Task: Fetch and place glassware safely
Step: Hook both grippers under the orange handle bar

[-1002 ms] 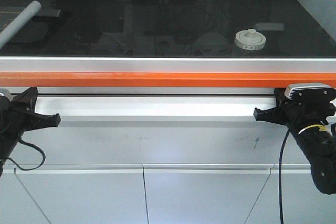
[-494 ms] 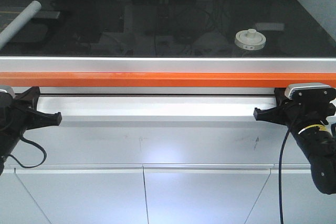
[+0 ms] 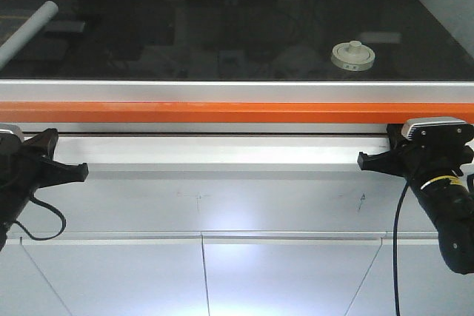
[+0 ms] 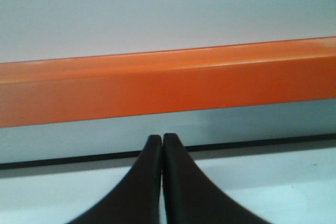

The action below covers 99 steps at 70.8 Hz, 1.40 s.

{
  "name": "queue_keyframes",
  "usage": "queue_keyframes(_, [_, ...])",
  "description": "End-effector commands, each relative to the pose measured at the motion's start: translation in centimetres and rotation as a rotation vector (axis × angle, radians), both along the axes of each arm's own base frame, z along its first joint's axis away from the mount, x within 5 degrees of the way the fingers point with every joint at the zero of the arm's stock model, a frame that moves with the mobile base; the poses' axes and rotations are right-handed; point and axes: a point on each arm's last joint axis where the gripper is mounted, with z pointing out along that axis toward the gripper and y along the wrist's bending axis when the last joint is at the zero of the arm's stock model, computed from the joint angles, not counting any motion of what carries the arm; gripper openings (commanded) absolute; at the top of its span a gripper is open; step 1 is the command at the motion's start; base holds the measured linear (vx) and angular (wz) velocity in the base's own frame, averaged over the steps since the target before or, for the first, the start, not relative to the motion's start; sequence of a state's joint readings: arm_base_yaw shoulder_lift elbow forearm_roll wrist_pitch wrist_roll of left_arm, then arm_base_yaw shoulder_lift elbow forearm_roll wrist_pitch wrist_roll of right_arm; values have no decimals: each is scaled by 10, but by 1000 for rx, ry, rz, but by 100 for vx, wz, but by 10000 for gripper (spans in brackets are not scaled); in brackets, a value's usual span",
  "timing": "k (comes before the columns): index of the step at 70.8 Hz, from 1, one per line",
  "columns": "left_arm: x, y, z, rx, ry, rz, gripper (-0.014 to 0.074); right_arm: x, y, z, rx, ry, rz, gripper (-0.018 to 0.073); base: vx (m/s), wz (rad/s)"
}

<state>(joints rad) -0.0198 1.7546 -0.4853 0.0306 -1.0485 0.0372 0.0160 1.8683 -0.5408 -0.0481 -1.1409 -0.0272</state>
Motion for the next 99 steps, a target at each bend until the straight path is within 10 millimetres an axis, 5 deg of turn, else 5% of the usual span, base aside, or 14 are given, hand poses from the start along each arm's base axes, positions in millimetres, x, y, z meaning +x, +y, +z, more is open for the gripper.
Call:
queue_keyframes(1, [9, -1, 22, -13, -138, 6, -7, 3, 0, 34, 4, -254, 4, 0, 0, 0])
queue_keyframes(18, [24, -2, 20, -13, -139, 6, -7, 3, 0, 34, 4, -253, 4, -1, 0, 0])
queue_keyframes(68, [23, -2, 32, -23, -270, 4, -7, 3, 1, 34, 2, -260, 12, -1, 0, 0])
queue_keyframes(99, [20, -2, 43, -20, -299, -3, -7, 7, 1, 54, -1, -314, 16, -1, 0, 0])
